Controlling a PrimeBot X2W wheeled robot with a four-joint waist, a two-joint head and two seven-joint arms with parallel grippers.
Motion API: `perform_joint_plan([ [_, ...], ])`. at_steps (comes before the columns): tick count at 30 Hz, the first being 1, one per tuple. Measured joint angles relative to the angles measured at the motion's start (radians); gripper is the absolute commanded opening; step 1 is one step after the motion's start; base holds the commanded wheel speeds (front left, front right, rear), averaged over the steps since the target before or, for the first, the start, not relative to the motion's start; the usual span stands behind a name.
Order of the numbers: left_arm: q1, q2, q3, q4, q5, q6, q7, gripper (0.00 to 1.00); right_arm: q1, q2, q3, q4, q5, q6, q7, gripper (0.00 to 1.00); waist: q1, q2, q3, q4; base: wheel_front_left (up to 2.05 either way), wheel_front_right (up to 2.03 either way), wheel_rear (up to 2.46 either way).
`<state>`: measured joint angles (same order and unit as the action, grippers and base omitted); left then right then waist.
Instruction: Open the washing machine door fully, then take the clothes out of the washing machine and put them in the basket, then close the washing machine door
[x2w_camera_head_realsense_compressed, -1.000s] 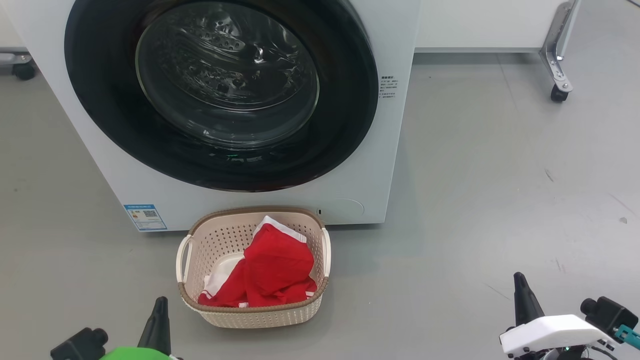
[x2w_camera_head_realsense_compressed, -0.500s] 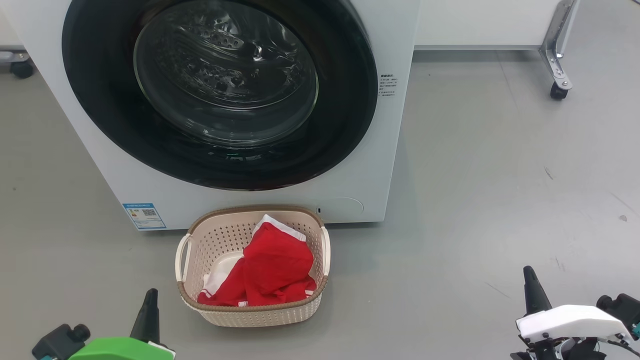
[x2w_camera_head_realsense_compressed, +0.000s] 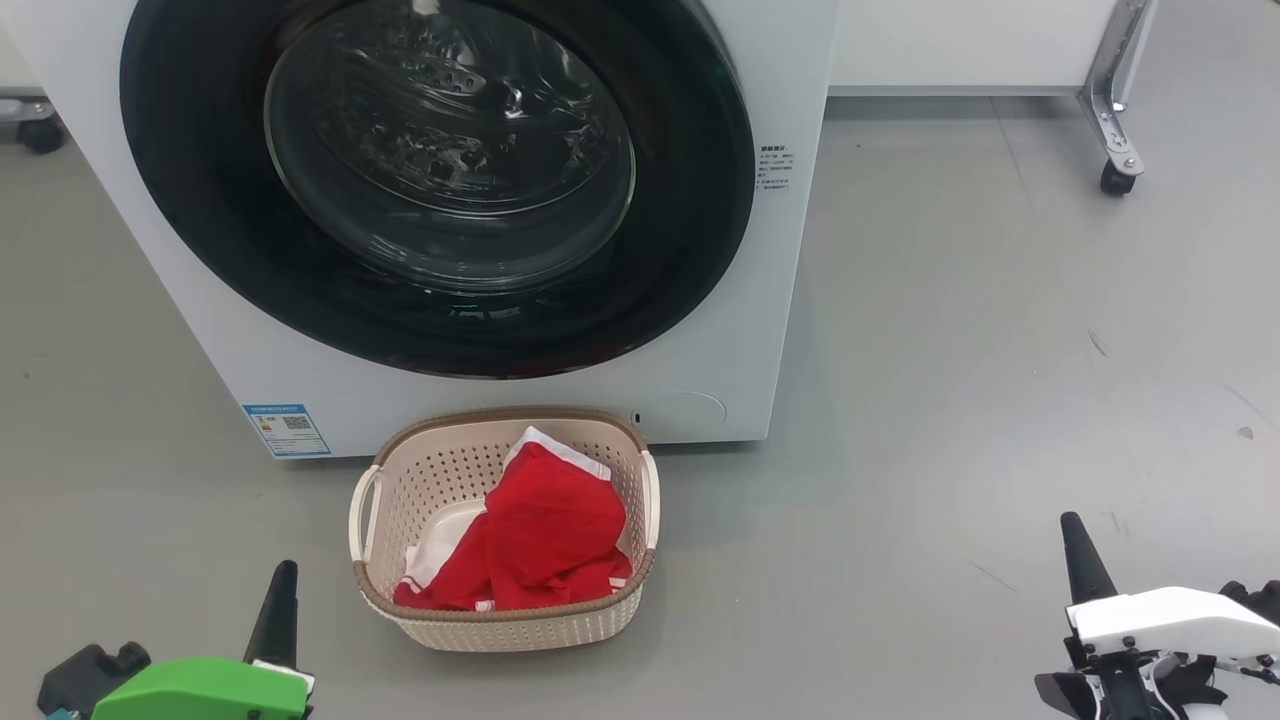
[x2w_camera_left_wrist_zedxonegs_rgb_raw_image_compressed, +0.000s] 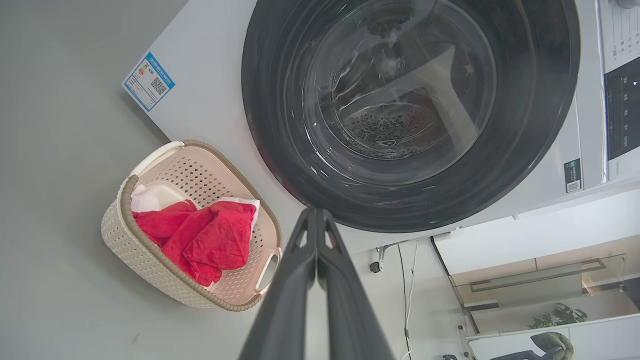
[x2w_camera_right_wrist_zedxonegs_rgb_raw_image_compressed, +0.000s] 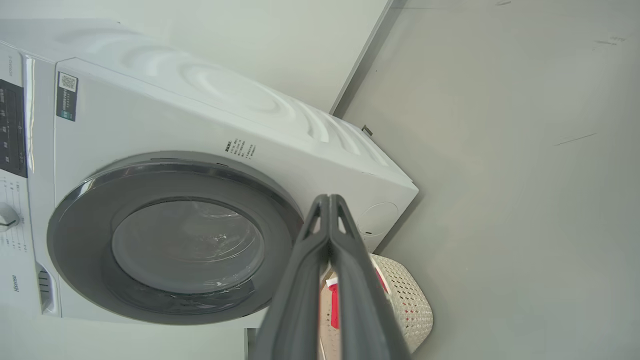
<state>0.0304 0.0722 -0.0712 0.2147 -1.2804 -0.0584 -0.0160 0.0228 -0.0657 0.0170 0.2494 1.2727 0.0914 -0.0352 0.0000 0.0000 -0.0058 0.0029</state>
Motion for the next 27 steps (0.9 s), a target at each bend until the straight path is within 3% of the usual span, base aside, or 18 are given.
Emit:
perform_joint_plan([
  [27,-0.063,0.000,0.076,0.039,-0.335,-0.053,0.068,0.00,-0.063,-0.010,-0.074,0.015,0.349,0.021,0.081,0.00,0.0000,0.0000,0.008,-0.003,0.00,0.00,0.00],
])
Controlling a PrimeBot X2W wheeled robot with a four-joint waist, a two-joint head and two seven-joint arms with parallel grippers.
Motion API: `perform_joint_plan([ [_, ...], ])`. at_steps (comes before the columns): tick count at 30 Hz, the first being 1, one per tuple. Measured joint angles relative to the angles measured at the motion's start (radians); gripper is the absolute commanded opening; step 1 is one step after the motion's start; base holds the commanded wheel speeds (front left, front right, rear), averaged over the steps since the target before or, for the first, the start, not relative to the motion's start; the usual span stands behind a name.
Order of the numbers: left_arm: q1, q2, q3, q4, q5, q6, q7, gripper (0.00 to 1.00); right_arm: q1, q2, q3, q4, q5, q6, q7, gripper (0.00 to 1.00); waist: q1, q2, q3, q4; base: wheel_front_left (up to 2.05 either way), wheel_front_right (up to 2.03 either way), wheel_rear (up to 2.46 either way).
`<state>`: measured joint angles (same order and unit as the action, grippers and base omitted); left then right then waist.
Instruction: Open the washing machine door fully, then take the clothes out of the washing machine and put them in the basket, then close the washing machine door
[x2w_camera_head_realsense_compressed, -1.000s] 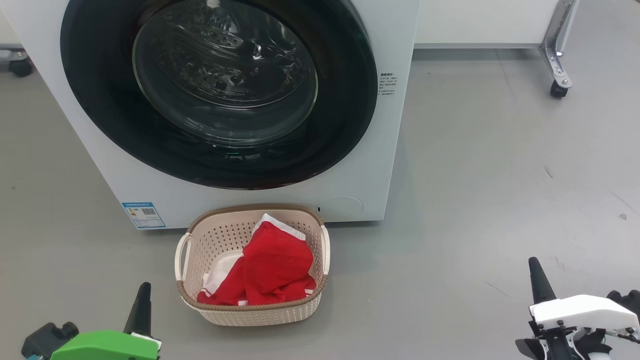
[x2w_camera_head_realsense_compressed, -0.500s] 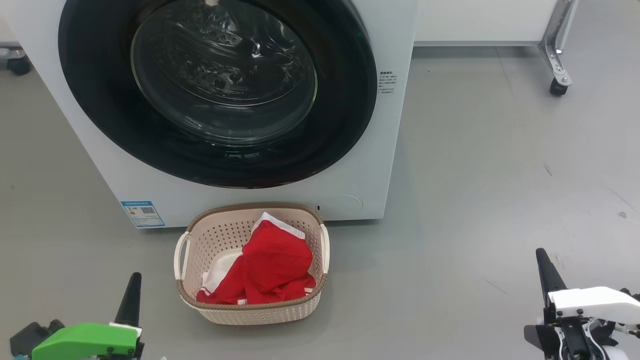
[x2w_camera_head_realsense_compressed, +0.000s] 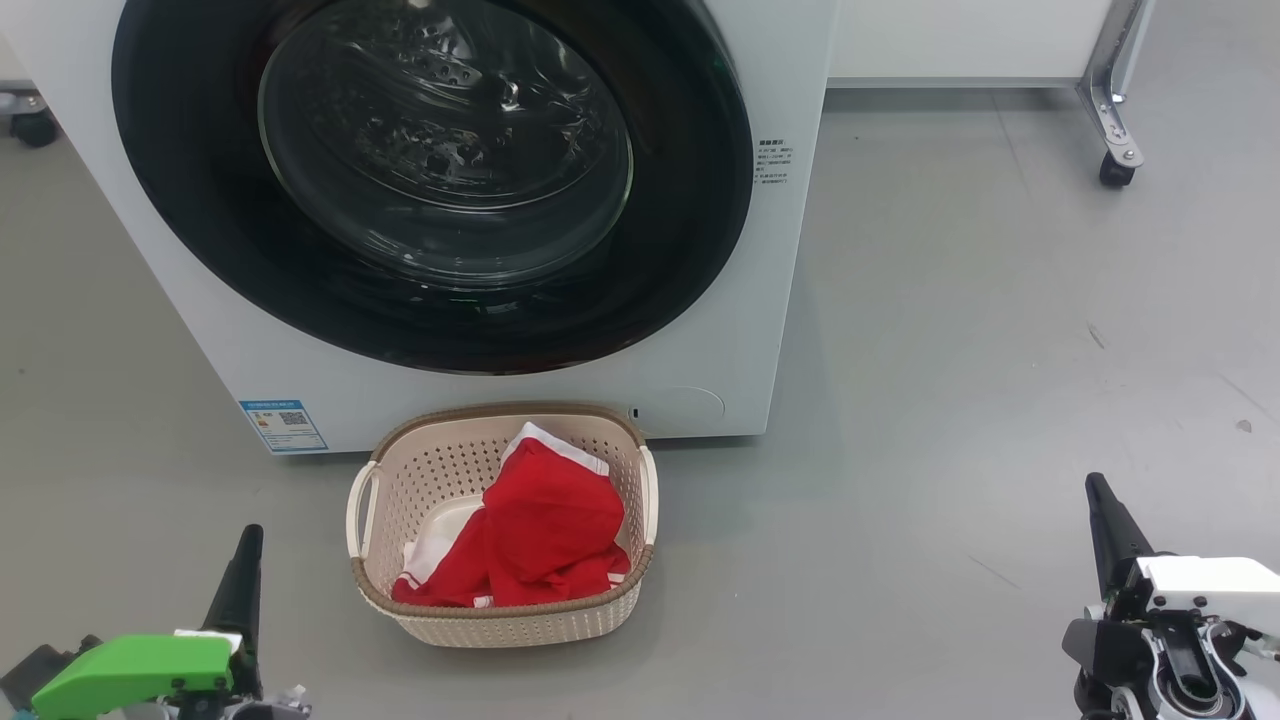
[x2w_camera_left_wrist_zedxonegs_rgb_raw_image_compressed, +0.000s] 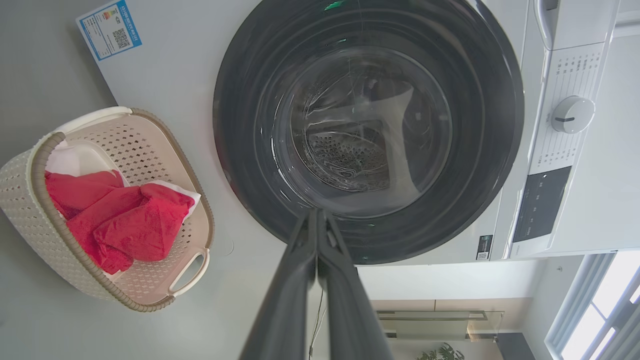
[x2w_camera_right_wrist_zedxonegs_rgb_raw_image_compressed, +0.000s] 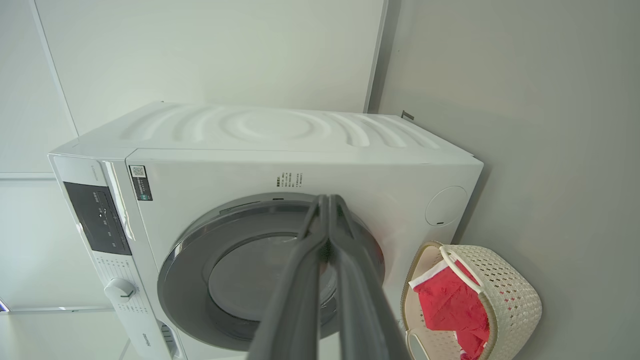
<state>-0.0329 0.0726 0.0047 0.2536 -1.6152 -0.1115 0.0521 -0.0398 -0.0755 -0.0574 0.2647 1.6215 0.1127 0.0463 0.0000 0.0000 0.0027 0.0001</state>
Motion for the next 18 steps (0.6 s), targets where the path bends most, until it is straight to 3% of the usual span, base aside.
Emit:
perform_joint_plan([
  [18,-0.014,0.000,0.012,0.014,-0.039,-0.008,0.008,0.00,-0.013,-0.002,-0.008,0.005,0.036,0.001,0.010,0.00,0.0000,0.0000,0.000,0.000,0.00,0.00,0.00],
])
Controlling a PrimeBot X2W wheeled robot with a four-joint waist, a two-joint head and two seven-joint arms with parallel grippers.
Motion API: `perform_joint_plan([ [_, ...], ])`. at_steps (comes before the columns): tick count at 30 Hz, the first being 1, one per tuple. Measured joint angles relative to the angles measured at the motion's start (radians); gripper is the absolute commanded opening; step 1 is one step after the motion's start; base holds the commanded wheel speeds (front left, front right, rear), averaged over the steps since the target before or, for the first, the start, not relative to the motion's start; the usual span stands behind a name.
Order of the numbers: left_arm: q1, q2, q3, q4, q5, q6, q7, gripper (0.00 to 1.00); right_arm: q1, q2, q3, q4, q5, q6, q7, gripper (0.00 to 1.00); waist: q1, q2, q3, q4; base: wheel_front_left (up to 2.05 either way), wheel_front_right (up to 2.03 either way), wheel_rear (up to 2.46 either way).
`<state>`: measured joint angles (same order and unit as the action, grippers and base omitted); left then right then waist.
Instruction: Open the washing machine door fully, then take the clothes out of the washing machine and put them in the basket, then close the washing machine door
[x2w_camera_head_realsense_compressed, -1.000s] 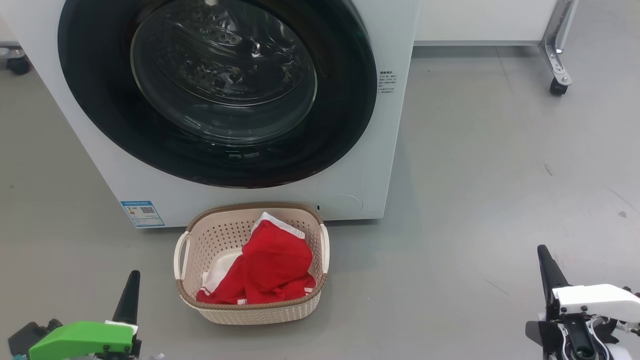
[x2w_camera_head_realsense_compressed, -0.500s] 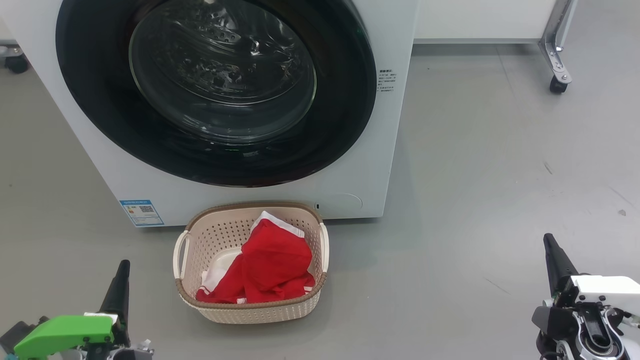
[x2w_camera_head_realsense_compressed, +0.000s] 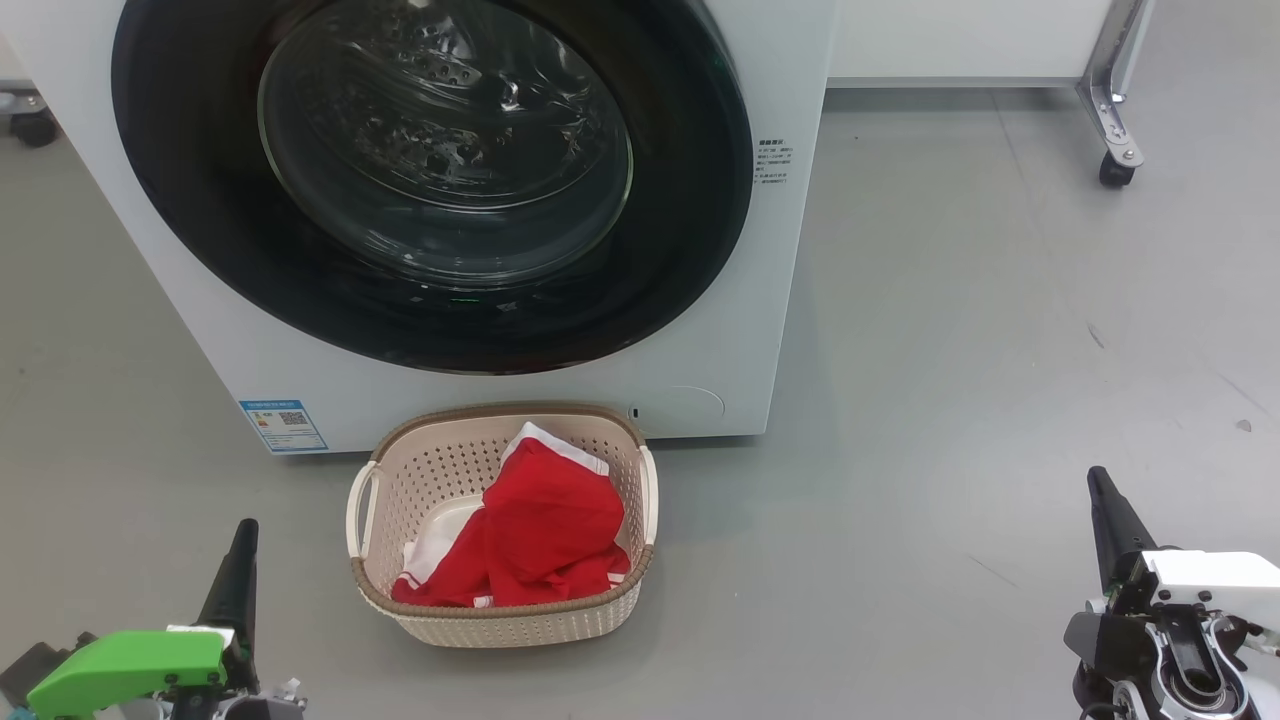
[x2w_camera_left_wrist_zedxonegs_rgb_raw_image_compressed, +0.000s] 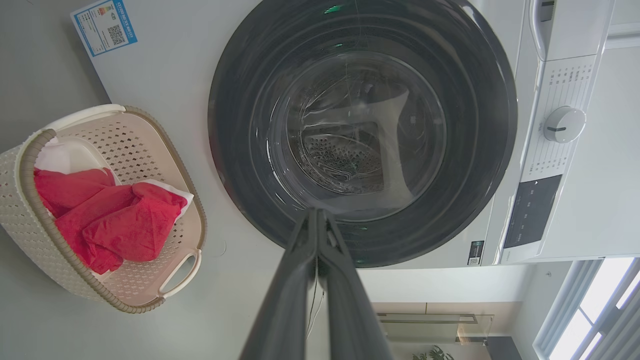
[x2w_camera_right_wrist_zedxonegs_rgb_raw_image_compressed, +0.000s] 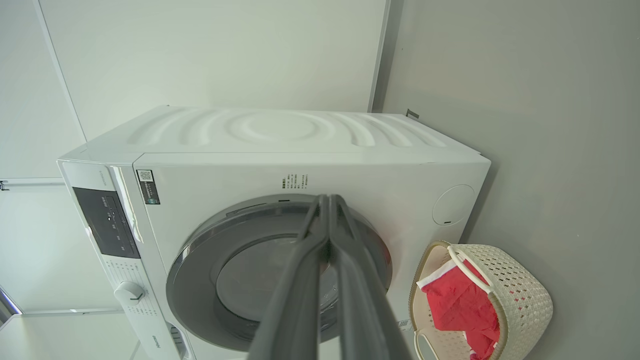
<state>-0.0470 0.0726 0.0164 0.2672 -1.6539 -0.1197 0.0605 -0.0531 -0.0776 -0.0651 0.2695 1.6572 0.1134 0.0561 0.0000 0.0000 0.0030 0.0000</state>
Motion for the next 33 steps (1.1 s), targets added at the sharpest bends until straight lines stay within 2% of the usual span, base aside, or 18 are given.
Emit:
perform_joint_plan([
  [33,-0.004,0.000,0.003,0.010,0.000,0.000,0.000,0.00,-0.001,0.000,-0.003,0.007,0.000,0.003,0.000,0.00,0.0000,0.0000,0.000,0.000,0.00,0.00,0.00],
])
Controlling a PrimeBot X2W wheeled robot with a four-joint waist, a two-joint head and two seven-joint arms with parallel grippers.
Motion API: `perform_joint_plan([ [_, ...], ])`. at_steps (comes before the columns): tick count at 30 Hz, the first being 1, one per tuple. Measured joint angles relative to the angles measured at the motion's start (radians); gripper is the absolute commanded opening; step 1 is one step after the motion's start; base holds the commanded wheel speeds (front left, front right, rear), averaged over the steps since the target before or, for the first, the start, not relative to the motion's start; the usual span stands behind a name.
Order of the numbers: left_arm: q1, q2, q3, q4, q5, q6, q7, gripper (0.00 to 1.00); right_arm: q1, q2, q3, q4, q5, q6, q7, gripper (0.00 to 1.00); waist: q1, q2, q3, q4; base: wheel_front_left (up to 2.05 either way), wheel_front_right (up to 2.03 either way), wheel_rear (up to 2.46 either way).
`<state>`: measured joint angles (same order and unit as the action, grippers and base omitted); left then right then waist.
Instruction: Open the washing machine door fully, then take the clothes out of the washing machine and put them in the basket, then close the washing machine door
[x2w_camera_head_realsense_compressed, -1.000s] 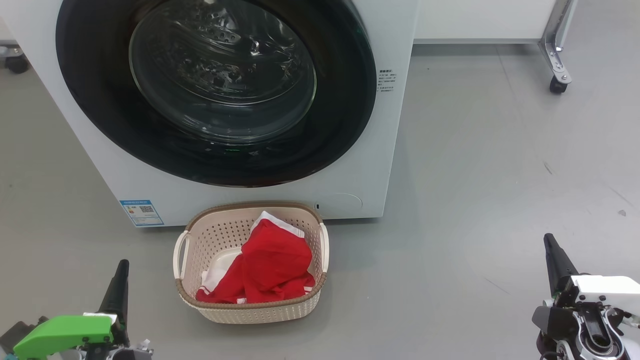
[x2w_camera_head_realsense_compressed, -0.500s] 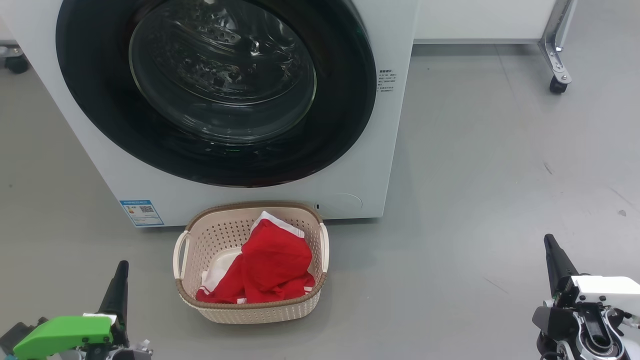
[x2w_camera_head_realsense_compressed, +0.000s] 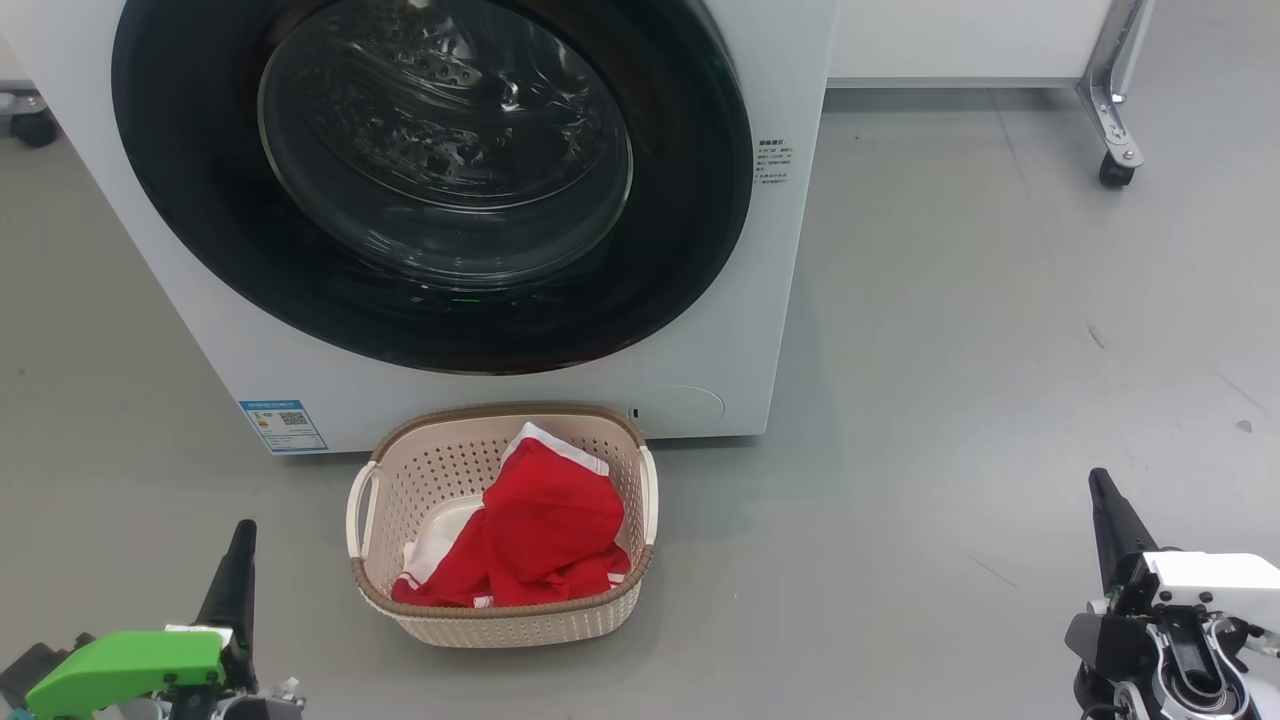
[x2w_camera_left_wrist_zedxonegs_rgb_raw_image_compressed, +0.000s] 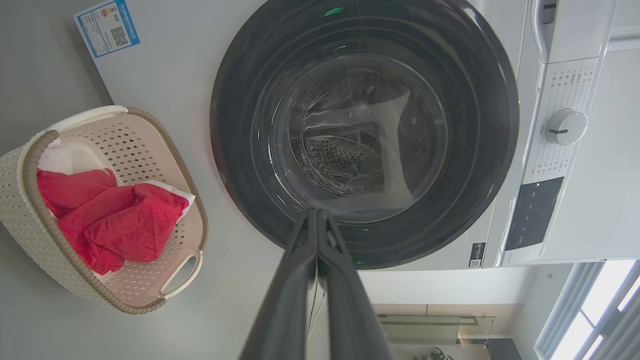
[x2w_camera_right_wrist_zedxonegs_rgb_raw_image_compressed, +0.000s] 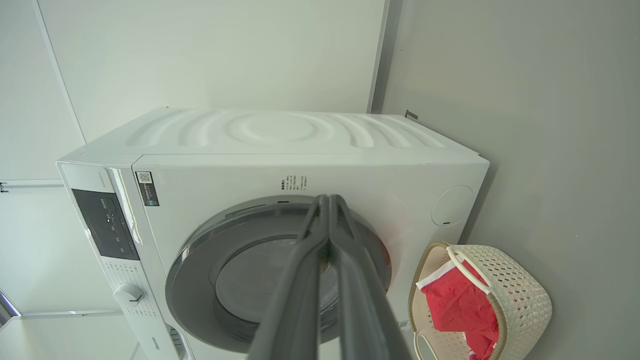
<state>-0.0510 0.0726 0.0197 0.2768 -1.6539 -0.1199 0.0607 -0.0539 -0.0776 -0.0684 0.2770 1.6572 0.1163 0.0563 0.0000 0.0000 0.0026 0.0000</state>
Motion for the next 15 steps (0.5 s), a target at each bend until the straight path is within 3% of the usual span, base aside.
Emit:
perform_joint_plan([
  [15,-0.001,0.000,0.002,0.001,0.000,0.000,0.000,0.00,0.000,0.000,-0.001,0.003,0.000,0.000,0.000,0.00,0.0000,0.0000,0.000,0.000,0.00,0.00,0.00],
])
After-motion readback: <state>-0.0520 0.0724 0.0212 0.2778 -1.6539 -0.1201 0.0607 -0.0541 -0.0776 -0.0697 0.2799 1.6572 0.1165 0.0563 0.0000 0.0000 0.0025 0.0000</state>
